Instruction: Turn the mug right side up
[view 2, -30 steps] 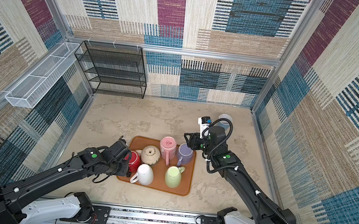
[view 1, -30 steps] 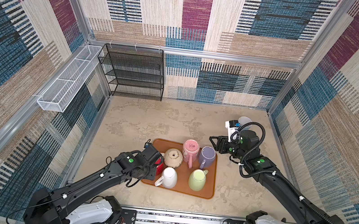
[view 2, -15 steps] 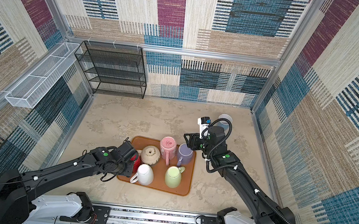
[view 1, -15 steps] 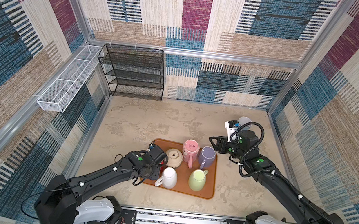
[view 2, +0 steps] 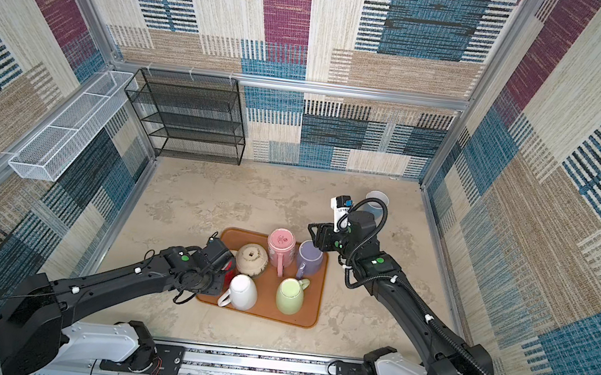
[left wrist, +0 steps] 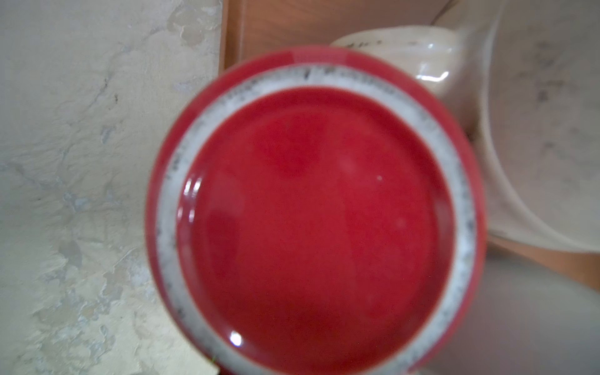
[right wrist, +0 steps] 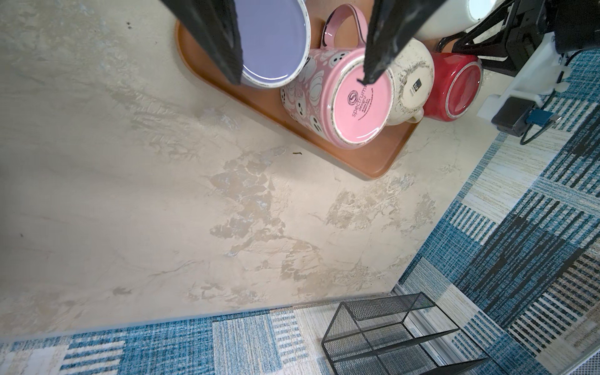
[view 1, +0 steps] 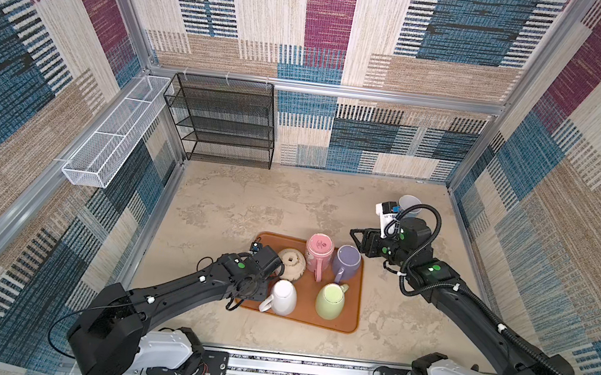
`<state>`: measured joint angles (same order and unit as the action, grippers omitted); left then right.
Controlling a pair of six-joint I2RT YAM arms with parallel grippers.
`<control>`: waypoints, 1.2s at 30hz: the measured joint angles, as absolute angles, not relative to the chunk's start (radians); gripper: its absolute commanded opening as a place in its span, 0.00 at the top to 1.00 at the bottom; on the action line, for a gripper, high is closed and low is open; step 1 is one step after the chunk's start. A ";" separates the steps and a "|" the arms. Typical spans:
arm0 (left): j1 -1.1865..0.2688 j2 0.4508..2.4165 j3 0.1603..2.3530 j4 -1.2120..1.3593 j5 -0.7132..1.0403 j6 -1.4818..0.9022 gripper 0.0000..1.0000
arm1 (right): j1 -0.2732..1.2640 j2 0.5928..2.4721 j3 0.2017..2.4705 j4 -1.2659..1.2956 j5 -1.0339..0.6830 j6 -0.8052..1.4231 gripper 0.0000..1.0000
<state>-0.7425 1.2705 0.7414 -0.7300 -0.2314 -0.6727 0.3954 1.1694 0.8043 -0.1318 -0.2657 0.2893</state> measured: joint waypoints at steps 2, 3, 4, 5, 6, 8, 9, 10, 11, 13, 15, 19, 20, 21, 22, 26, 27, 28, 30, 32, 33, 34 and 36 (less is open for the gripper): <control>-0.743 1.280 0.742 -0.730 -0.233 -0.672 0.69 | 0.395 1.170 0.804 -0.132 -0.266 0.289 0.39; -0.743 1.285 0.743 -0.730 -0.233 -0.671 0.69 | 0.395 1.170 0.804 -0.132 -0.266 0.289 0.39; -0.743 1.288 0.743 -0.730 -0.234 -0.669 0.69 | 0.395 1.170 0.804 -0.132 -0.266 0.289 0.39; -0.743 1.289 0.743 -0.730 -0.235 -0.669 0.69 | 0.395 1.170 0.804 -0.132 -0.266 0.289 0.39; -0.743 1.289 0.743 -0.730 -0.236 -0.668 0.69 | 0.395 1.170 0.804 -0.132 -0.266 0.289 0.39; -0.743 1.289 0.743 -0.730 -0.236 -0.665 0.72 | 0.395 1.170 0.804 -0.132 -0.266 0.289 0.39; -0.743 1.289 0.743 -0.730 -0.236 -0.665 0.73 | 0.395 1.170 0.804 -0.132 -0.266 0.289 0.39; -0.743 1.289 0.743 -0.730 -0.236 -0.665 0.75 | 0.395 1.170 0.804 -0.132 -0.266 0.289 0.39; -0.743 1.289 0.743 -0.730 -0.237 -0.663 0.77 | 0.395 1.170 0.804 -0.132 -0.266 0.289 0.39; -0.743 1.289 0.743 -0.730 -0.237 -0.658 0.79 | 0.396 1.170 0.804 -0.132 -0.266 0.289 0.40; -0.743 1.289 0.743 -0.729 -0.237 -0.657 0.79 | 0.397 1.170 0.802 -0.132 -0.266 0.289 0.40; -0.743 1.292 0.740 -0.724 -0.237 -0.657 0.82 | 0.398 1.168 0.797 -0.132 -0.268 0.289 0.40; -0.743 1.295 0.738 -0.719 -0.237 -0.654 0.83 | 0.398 1.166 0.795 -0.131 -0.268 0.289 0.40; -0.743 1.296 0.736 -0.713 -0.237 -0.654 0.83 | 0.398 1.164 0.793 -0.131 -0.268 0.290 0.40; -0.743 1.296 0.736 -0.711 -0.237 -0.654 0.84 | 0.398 1.164 0.792 -0.131 -0.269 0.290 0.40; -0.743 1.296 0.735 -0.707 -0.237 -0.654 0.89 | 0.398 1.160 0.789 -0.131 -0.269 0.290 0.40; -0.743 1.296 0.735 -0.707 -0.237 -0.654 0.90 | 0.398 1.159 0.788 -0.131 -0.269 0.290 0.40; -0.743 1.296 0.735 -0.707 -0.237 -0.654 0.91 | 0.398 1.158 0.786 -0.131 -0.269 0.290 0.40; -0.743 1.296 0.735 -0.707 -0.237 -0.654 0.95 | 0.398 1.154 0.782 -0.131 -0.269 0.290 0.40; -0.743 1.295 0.735 -0.707 -0.237 -0.654 0.98 | 0.398 1.151 0.778 -0.131 -0.270 0.290 0.40; -0.743 1.293 0.735 -0.707 -0.237 -0.654 1.00 | 0.398 1.150 0.778 -0.132 -0.271 0.290 0.40; -0.743 1.291 0.735 -0.708 -0.236 -0.654 1.00 | 0.398 1.148 0.777 -0.132 -0.277 0.290 0.40; -0.742 1.283 0.736 -0.714 -0.236 -0.653 1.00 | 0.399 1.139 0.770 -0.132 -0.292 0.295 0.40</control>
<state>-0.7422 1.2831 0.7364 -0.7139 -0.2356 -0.6525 0.3992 1.1385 0.7700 -0.1318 -0.2924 0.2947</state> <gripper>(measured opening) 0.165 0.600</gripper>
